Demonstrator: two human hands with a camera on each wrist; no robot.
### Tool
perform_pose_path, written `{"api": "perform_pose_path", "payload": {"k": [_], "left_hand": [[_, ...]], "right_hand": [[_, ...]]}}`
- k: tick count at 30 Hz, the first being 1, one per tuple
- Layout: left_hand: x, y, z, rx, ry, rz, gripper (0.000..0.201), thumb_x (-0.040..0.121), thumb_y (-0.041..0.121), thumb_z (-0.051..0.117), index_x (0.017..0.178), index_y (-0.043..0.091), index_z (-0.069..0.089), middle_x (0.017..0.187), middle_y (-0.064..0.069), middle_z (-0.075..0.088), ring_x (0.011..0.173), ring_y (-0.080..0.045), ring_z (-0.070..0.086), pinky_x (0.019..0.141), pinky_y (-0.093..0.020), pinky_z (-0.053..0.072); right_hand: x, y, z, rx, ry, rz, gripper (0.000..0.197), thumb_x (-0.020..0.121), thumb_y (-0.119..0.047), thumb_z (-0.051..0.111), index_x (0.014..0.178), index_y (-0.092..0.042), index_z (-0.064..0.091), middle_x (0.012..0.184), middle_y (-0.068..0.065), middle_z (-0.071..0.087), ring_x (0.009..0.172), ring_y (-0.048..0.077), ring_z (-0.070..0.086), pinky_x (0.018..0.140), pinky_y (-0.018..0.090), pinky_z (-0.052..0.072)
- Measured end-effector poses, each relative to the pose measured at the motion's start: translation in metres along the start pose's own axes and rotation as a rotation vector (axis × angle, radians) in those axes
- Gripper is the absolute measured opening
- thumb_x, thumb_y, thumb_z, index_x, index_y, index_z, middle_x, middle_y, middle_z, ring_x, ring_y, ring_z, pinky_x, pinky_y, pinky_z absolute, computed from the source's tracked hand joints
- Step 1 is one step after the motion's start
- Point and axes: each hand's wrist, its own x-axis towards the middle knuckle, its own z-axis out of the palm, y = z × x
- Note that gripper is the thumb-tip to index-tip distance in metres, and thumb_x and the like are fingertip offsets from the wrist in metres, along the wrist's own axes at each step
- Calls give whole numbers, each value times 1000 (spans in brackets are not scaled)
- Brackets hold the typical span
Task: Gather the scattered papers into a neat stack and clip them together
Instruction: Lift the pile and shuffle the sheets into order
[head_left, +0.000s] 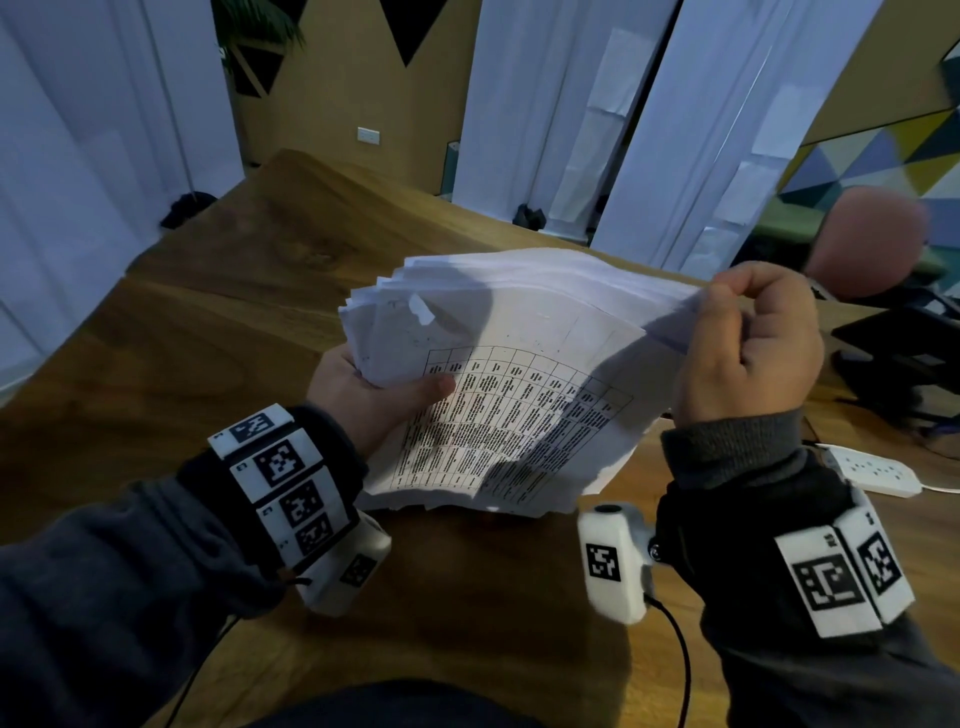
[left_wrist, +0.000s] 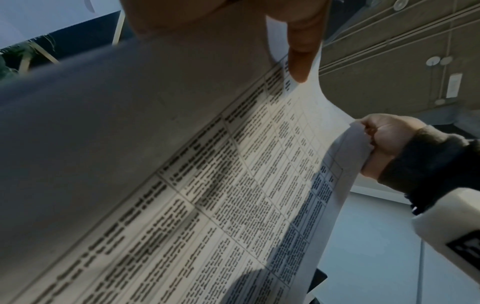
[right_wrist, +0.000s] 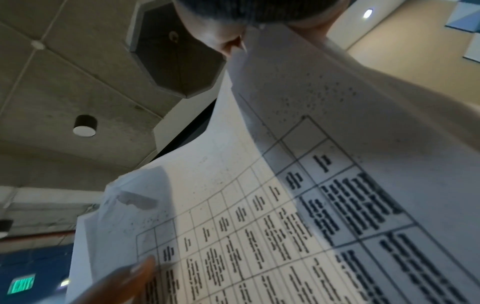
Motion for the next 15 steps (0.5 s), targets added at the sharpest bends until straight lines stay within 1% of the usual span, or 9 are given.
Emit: {"api": "perform_pose_path", "payload": {"k": [3, 5, 8, 9, 11, 12, 13, 14, 15], "left_hand": [[3, 0, 2, 1, 12, 1, 29, 60, 14, 79, 82, 19, 61, 82, 3, 64, 78, -9, 61, 55, -18, 51], [5, 0, 3, -2, 7, 2, 24, 63, 12, 77, 80, 17, 61, 78, 5, 63, 68, -3, 61, 46, -11, 48], [7, 2, 2, -51, 8, -17, 20, 64, 7, 76, 78, 14, 63, 74, 4, 66, 55, 3, 64, 44, -12, 49], [7, 3, 1, -65, 4, -24, 20, 63, 6, 76, 77, 14, 64, 72, 5, 67, 54, 3, 65, 45, -14, 50], [8, 3, 0, -74, -14, -34, 23, 58, 9, 78, 75, 16, 65, 67, 5, 70, 57, 0, 66, 47, -18, 53], [8, 3, -1, -77, -26, -34, 25, 53, 13, 79, 74, 17, 65, 67, 5, 70, 60, -4, 68, 49, -20, 54], [9, 2, -1, -75, -45, -31, 30, 49, 17, 79, 75, 17, 65, 71, 3, 71, 65, -9, 69, 53, -23, 56], [9, 2, -2, -72, -59, -39, 35, 45, 22, 78, 77, 18, 65, 77, 1, 71, 72, -14, 69, 59, -28, 57], [11, 1, -3, -68, -76, -50, 40, 43, 24, 78, 80, 18, 65, 84, -3, 70, 79, -20, 68, 66, -34, 57]], "right_hand": [[0, 6, 1, 88, 42, 128, 12, 76, -26, 38, 70, -36, 41, 75, 5, 51, 68, 9, 47, 63, 16, 38], [-1, 6, 3, 161, 37, 153, 12, 77, -25, 40, 72, -35, 43, 73, -8, 50, 69, 5, 47, 66, 19, 40], [-1, 8, 2, 297, -35, 156, 14, 81, -17, 44, 82, -31, 47, 72, -18, 58, 67, -4, 53, 67, 14, 43], [-2, 9, 2, 314, -74, 134, 15, 82, -19, 46, 88, -32, 48, 77, -17, 60, 71, 2, 56, 69, 19, 45], [-3, 9, 1, 264, -171, 25, 18, 82, -28, 49, 97, -38, 51, 91, 4, 57, 85, 22, 55, 78, 30, 45], [-4, 9, 0, 201, -223, -37, 21, 82, -29, 51, 100, -40, 52, 98, 11, 53, 93, 22, 53, 84, 25, 44], [-4, 10, 0, 141, -258, -94, 23, 81, -28, 54, 102, -37, 53, 102, 13, 49, 100, 11, 50, 90, 14, 40], [-5, 11, 1, 93, -268, -130, 22, 80, -25, 56, 102, -28, 56, 104, 14, 48, 102, -2, 45, 90, 4, 35], [-5, 13, 3, 69, -260, -138, 20, 81, -20, 57, 101, -21, 60, 104, 13, 48, 101, -11, 41, 89, 0, 33]]}}
